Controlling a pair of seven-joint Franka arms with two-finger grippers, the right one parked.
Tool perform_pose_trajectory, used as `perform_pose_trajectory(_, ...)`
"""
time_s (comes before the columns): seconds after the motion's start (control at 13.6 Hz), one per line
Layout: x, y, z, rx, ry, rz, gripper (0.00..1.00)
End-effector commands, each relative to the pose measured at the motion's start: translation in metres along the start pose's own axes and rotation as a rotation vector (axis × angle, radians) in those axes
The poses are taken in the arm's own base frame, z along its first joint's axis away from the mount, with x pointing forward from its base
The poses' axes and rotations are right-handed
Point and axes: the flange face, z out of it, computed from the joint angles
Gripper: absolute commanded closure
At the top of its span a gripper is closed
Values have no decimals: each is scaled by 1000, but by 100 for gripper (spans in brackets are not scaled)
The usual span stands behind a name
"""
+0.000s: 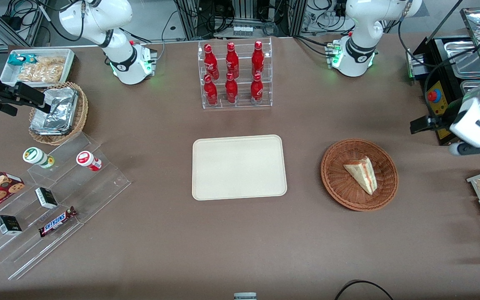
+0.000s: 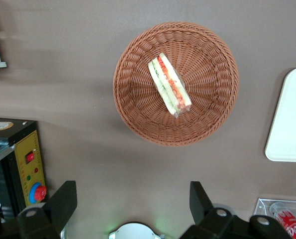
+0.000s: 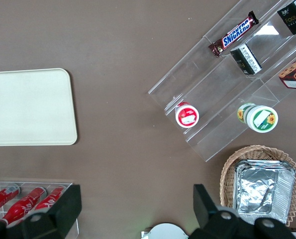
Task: Place sandwich from basket to tray
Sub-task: 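Move the left gripper over the wicker basket toward the sandwich, then lower the open left gripper around the wrapped sandwich in the basket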
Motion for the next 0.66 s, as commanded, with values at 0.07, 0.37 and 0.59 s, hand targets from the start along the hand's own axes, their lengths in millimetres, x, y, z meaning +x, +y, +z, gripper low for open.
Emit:
perform_pose_trajectory(0.07, 12, 11, 68, -7, 21, -60, 0)
perform_pose_trajectory(0.37, 11, 23, 141, -15, 82, -105, 0)
perform_pose_trajectory(0.59, 4, 36, 189, -33, 144, -204, 0)
